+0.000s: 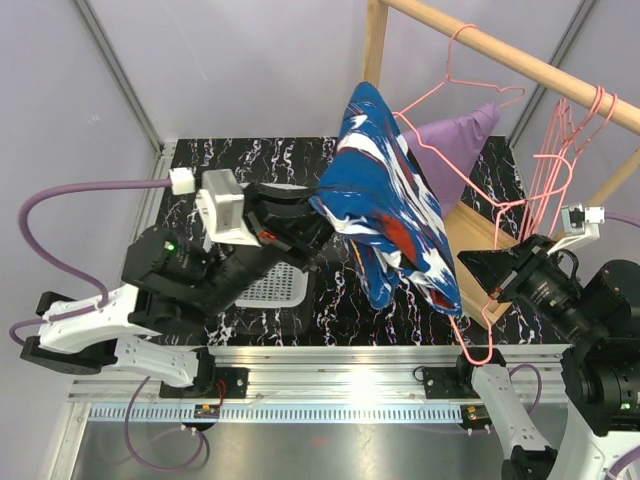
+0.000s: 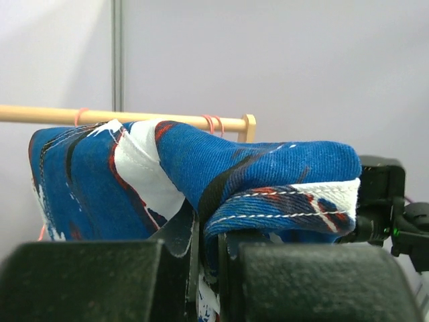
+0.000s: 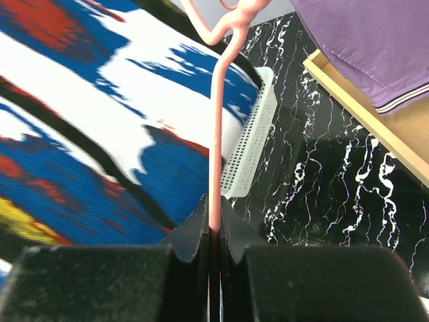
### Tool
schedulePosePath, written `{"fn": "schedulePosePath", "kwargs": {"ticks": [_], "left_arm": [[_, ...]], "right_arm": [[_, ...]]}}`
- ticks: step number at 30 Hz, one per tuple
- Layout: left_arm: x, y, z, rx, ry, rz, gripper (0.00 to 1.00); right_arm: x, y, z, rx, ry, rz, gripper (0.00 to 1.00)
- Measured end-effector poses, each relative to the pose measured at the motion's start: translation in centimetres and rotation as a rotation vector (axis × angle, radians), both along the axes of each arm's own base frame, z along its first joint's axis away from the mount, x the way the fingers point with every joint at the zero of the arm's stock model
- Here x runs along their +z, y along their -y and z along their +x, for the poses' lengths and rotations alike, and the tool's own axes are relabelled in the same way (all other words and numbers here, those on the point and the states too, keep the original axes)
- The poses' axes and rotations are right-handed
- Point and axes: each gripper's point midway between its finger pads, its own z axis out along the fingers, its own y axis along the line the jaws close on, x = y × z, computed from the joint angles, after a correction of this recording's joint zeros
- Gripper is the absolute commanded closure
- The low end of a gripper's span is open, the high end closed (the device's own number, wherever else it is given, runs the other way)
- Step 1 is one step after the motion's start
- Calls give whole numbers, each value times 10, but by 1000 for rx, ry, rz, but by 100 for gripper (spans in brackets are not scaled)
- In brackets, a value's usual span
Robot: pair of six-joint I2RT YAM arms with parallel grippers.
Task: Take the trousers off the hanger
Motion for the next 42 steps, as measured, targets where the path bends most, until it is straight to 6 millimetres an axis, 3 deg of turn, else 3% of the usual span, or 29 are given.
{"fn": "schedulePosePath", "kwargs": {"ticks": [5, 12, 18, 23, 26, 29, 34, 38, 42], "left_arm": [[17, -24, 5, 37, 1, -68, 100], [14, -68, 37, 230, -88, -90, 100], [9, -157, 66, 466, -188, -136, 100], [-8, -233, 80, 636, -274, -167, 100], [-29, -262, 87, 740, -326, -147, 100], [-67, -269, 92, 849, -363, -50, 100], [-143, -258, 104, 1038, -384, 185, 100], [-172, -258, 115, 1130, -387, 281, 100], [-195, -256, 134, 1189, -403, 351, 100]], "right_arm": [[1, 2, 10, -10, -1, -7, 100], [-7, 11, 27, -57, -8, -54, 100], [-11, 17, 47, -77, -37, -94, 100], [12, 19, 53, -79, 9, -109, 100], [28, 15, 47, -53, 60, -118, 100], [44, 7, 36, 9, 123, -129, 100], [71, 2, 23, 50, 223, -161, 100], [87, 7, 29, 25, 262, -188, 100], [89, 11, 43, -2, 254, -207, 100]]}}
